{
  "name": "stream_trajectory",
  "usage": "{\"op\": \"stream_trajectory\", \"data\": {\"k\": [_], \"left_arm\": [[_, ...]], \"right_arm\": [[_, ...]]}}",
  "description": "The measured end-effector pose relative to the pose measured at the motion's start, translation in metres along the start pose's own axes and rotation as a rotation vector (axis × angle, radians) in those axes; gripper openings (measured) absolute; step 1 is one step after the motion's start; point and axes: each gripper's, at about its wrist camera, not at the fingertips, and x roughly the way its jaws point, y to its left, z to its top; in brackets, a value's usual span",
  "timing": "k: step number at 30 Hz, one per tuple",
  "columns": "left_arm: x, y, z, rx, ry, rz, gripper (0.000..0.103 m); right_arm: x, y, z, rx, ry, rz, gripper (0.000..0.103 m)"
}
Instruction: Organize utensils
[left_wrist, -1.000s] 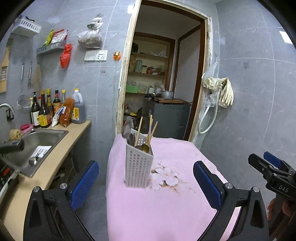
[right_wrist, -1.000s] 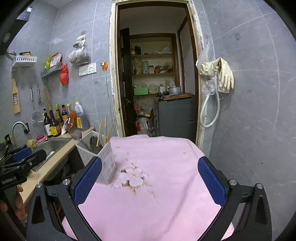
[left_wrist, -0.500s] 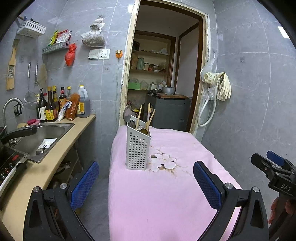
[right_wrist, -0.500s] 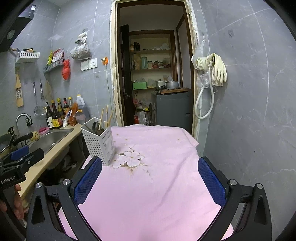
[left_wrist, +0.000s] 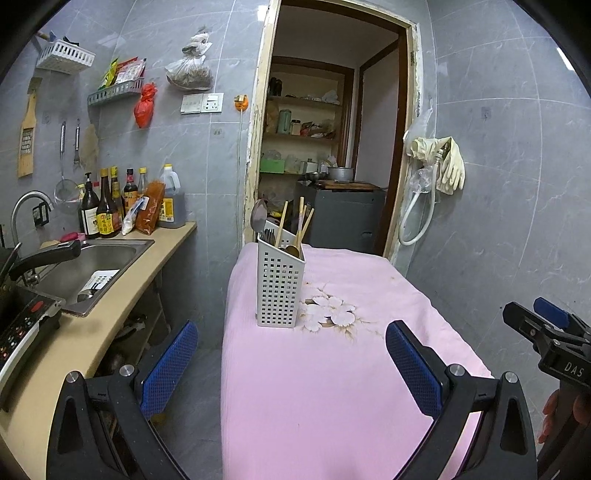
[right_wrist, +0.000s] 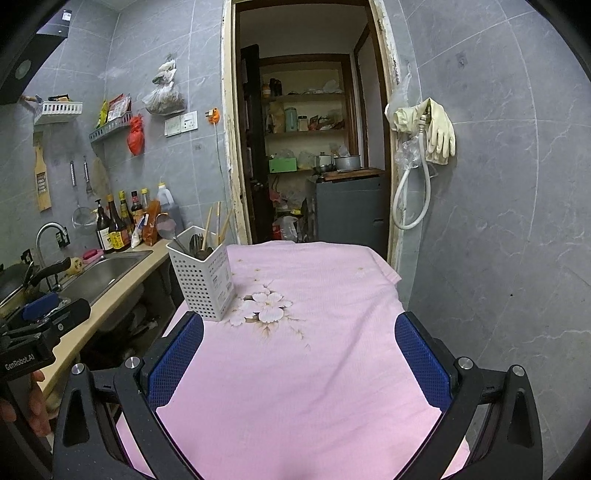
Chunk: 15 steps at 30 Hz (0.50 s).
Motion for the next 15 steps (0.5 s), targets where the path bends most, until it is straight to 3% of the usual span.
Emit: {"op": "stream_trajectory", "data": {"k": [15], "left_arm": [[0.0011, 0.0008, -0.0005, 0.003, 0.003, 0.002, 0.103]], "right_arm": [[0.0045, -0.0032, 0.0001, 0.002, 0.012, 0.002, 0.102]]}}
